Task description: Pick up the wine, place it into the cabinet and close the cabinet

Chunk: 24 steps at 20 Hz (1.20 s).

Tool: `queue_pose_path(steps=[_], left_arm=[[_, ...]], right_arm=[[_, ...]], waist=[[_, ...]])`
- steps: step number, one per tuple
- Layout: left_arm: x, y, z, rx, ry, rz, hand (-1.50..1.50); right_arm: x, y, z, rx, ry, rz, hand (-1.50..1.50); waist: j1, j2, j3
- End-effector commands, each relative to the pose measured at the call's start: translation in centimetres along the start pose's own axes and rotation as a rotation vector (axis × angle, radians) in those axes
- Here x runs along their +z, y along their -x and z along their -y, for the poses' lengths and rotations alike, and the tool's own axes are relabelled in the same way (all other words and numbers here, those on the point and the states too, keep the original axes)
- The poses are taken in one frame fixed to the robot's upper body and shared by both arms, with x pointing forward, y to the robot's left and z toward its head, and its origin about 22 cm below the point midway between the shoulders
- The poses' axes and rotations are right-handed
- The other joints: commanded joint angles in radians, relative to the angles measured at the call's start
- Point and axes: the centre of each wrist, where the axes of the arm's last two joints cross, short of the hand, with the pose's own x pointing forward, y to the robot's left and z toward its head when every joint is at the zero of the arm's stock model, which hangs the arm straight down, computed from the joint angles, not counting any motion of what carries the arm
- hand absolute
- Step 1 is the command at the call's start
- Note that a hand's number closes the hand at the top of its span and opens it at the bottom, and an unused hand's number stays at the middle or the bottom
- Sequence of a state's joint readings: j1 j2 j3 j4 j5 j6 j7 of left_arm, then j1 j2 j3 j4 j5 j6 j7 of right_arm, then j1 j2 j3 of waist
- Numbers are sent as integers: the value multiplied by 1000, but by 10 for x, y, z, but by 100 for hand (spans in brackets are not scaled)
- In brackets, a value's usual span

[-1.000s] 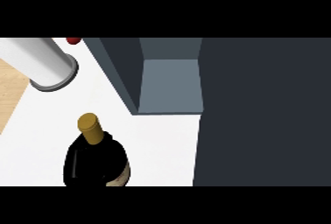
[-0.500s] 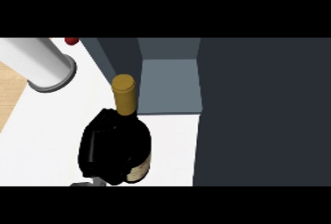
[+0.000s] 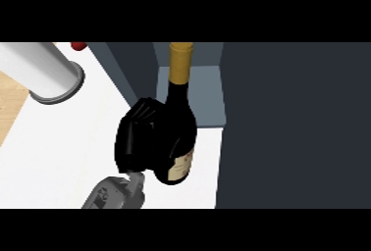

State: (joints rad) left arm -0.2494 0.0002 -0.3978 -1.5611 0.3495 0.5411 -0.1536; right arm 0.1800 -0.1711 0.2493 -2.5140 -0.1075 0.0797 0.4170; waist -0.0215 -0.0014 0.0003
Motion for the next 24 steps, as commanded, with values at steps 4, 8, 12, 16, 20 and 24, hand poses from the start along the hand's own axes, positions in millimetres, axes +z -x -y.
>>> queue_pose_path(steps=[4,8,12,16,20,24], left_arm=[[-17,6,24,-62,-32,-16,150],[-13,37,7,-115,-40,-58,150],[-40,48,8,-128,-62,-88,150],[-25,69,7,-127,-74,-92,150],[-33,77,8,-119,-103,-86,150],[-30,94,-11,-65,-107,-92,150]], right_arm=[[37,-43,-6,-64,-33,56,-150],[30,-43,-4,-78,-34,81,-150],[26,-29,-1,-80,-53,67,-150],[32,-41,-7,-90,-62,79,-150],[26,-40,-2,-74,-55,62,-150],[27,-31,-1,-82,-51,70,-150]], waist=[[-3,-1,0],[4,1,-1],[-7,4,0],[-18,3,-1],[-13,5,-2],[-11,5,-1]])
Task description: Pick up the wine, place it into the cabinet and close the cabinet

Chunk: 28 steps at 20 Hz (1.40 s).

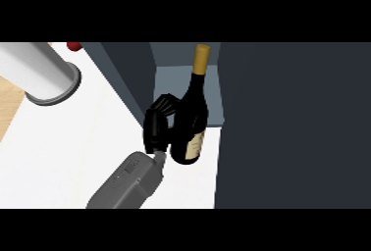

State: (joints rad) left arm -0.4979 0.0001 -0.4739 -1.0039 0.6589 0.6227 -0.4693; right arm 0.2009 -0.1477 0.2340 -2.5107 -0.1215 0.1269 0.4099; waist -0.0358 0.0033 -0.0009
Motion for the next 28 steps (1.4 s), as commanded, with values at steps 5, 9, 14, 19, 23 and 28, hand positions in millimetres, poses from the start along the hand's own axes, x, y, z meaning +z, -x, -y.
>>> queue_pose_path(steps=[5,9,14,19,23,28], left_arm=[[-19,4,6,55,-22,-44,150],[-27,7,1,37,-50,-34,150],[-66,-13,7,58,-81,-70,150],[-77,-21,13,47,-75,-51,150],[-105,-47,14,38,-88,-27,150],[-114,-55,27,-76,-137,9,150]], right_arm=[[26,-31,-5,-70,-31,74,-150],[31,-41,0,-59,-61,75,-150],[28,-36,-4,-88,-22,60,-150],[26,-38,-3,-72,-49,65,-150],[19,-27,6,-63,-36,56,-150],[24,-28,4,-64,-39,66,-150]], waist=[[-8,0,0],[-6,0,1],[-6,2,0],[2,0,0],[-2,3,1],[-12,3,1]])
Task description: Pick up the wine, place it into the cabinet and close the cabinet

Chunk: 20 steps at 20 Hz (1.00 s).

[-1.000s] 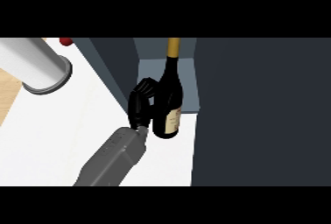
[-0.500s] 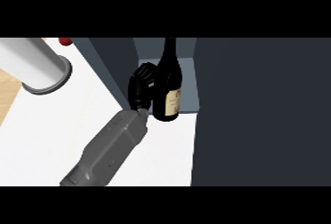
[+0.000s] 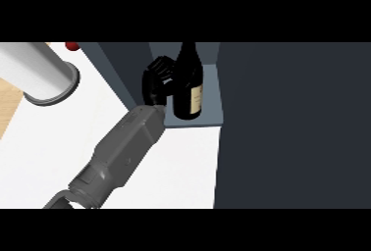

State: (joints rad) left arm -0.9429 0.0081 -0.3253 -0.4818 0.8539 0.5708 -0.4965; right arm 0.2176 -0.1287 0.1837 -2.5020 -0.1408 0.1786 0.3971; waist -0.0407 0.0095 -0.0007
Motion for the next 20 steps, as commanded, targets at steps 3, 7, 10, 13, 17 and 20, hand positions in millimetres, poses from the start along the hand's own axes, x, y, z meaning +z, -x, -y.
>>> queue_pose_path(steps=[3,7,10,13,17,20], left_arm=[[-19,-28,19,-75,-57,72,150],[-34,-34,2,-239,-146,138,-150],[-33,-16,-20,-309,-149,118,-150],[-40,-18,-33,-357,-167,97,-150],[-44,-28,-23,-385,-187,88,-150],[-39,-13,-33,-400,-179,83,-150]], right_arm=[[18,-26,-6,-104,-54,65,-150],[15,-23,-6,-91,-68,74,-150],[17,-21,-3,-93,-68,62,-150],[17,-21,-12,-110,-50,82,-150],[24,-25,-5,-96,-75,74,-150],[22,-23,-8,-113,-67,74,-150]], waist=[[-12,-2,1],[-12,-1,1],[-23,6,1],[-24,5,1],[-27,4,2],[-14,2,1]])
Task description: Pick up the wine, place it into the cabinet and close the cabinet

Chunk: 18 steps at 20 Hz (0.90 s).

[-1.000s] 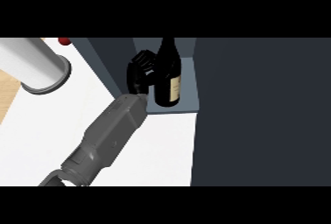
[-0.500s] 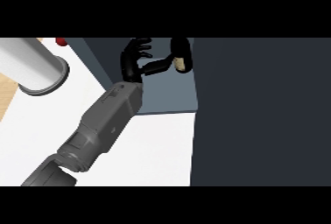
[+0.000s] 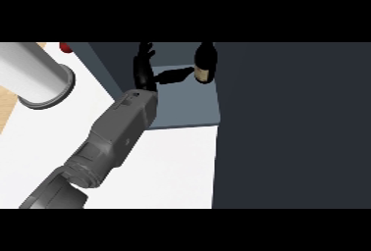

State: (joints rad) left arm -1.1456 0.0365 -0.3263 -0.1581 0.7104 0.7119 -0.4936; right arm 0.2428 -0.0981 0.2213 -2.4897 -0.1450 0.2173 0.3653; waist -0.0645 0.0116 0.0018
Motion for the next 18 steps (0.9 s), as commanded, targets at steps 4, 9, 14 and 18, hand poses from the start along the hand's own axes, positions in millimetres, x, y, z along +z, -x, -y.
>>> queue_pose_path(steps=[4,9,14,18], left_arm=[[-15,11,-27,-67,-48,14,-150],[-17,9,-29,-50,-21,51,-150],[-10,10,-23,15,88,121,-150],[-1,1,-3,83,122,145,-150]], right_arm=[[17,-23,0,-65,-37,60,-150],[10,-25,-4,-51,-32,67,-150],[22,-28,-1,-48,-25,58,-150],[28,-46,-4,-36,-56,67,-150]], waist=[[2,7,-2],[2,12,-3],[25,-3,-2],[25,-5,-3]])
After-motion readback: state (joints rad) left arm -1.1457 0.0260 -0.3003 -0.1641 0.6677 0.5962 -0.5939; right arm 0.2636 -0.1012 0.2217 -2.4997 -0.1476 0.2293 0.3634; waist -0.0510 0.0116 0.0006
